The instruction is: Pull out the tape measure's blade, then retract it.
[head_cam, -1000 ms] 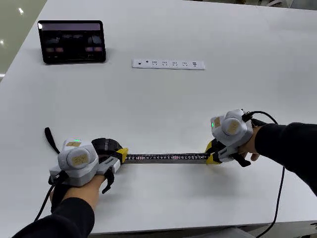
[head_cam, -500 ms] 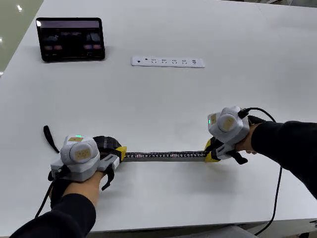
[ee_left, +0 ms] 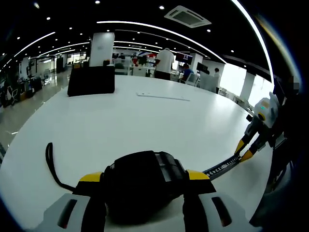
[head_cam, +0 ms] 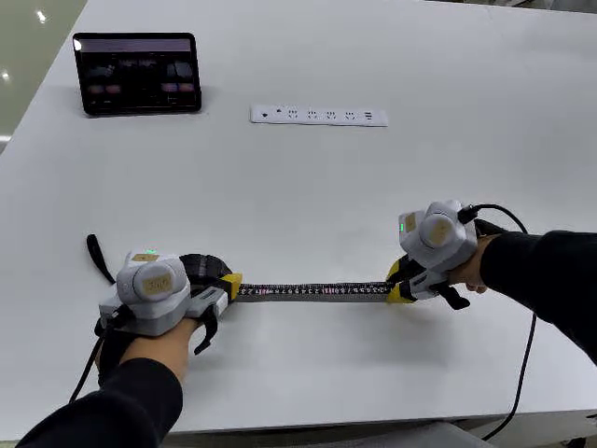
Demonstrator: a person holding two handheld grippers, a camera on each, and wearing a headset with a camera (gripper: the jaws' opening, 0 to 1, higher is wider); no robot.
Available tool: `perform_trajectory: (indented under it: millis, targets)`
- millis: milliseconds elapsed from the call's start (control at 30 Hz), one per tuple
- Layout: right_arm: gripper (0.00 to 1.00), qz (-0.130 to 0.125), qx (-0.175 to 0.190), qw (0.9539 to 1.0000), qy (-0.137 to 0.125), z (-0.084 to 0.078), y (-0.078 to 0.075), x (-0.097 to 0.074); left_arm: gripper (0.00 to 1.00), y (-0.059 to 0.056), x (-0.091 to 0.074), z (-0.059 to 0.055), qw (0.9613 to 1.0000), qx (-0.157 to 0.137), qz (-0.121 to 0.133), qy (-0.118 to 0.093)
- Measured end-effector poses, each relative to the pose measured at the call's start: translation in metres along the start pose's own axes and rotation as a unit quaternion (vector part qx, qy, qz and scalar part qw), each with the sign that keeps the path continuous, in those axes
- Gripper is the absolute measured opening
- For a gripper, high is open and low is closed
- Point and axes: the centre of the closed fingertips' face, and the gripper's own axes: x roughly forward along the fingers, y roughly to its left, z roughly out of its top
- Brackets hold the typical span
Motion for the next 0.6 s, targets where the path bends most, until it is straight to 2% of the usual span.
perform_trajectory:
  millis: [600]
  targets:
    - [0.11,-0.002,-0.005,1.0,-0.002,0.011,0.001,0.006,0.6,-0.001,-0.001,0.0,1.0,-0.003,-0.003,0.005]
